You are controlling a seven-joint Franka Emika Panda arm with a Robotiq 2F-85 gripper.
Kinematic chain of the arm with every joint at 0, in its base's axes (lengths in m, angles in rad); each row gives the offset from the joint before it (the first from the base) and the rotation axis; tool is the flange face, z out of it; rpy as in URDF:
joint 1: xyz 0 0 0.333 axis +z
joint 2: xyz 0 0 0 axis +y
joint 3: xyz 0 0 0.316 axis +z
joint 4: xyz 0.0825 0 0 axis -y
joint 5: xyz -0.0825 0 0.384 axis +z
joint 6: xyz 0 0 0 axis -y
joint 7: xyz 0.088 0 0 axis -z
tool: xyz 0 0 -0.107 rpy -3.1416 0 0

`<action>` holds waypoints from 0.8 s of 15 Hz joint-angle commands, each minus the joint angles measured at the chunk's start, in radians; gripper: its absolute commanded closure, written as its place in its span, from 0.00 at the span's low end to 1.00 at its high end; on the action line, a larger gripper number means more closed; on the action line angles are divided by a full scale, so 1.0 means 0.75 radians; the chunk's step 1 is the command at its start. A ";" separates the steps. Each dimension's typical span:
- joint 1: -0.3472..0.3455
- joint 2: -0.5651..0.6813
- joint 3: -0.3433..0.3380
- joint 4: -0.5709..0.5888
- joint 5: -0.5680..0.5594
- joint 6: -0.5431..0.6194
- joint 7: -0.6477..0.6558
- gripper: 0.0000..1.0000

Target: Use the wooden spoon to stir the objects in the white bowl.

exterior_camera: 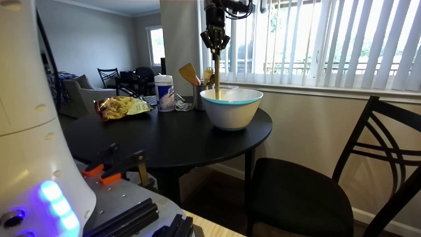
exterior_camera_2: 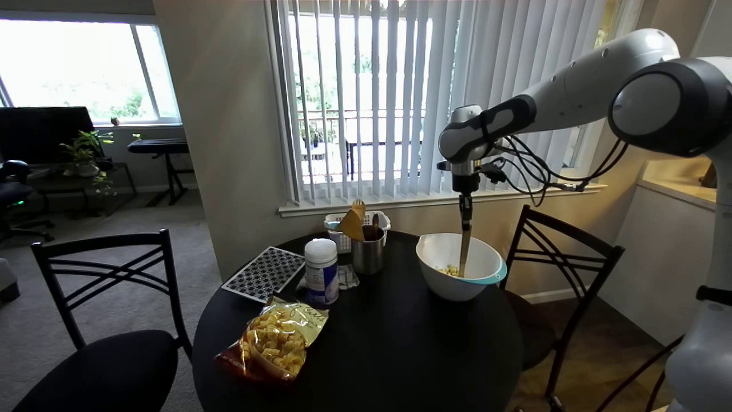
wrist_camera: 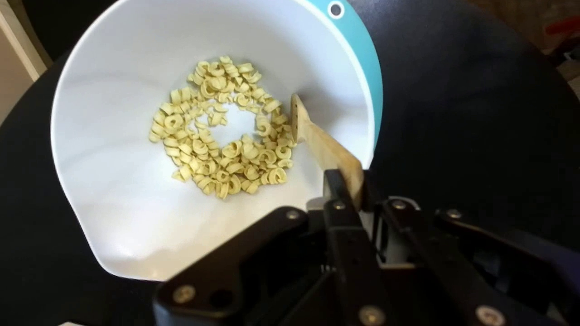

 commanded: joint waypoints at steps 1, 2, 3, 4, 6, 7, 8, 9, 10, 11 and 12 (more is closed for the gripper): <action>-0.039 0.004 0.054 -0.017 0.124 -0.001 -0.124 0.95; -0.037 0.008 0.064 -0.020 0.145 0.010 -0.142 0.95; -0.036 0.011 0.069 -0.020 0.159 0.015 -0.154 0.95; -0.030 0.013 0.075 -0.023 0.167 0.040 -0.159 0.95; -0.007 0.018 0.084 -0.034 0.142 0.116 -0.124 0.95; -0.003 0.024 0.093 -0.035 0.141 0.146 -0.125 0.95; 0.008 0.032 0.100 -0.043 0.120 0.194 -0.108 0.95; 0.015 0.039 0.107 -0.049 0.109 0.233 -0.101 0.95; 0.023 0.047 0.110 -0.057 0.095 0.269 -0.094 0.95; 0.029 0.055 0.114 -0.064 0.086 0.300 -0.090 0.95; 0.034 0.062 0.114 -0.073 0.075 0.333 -0.086 0.95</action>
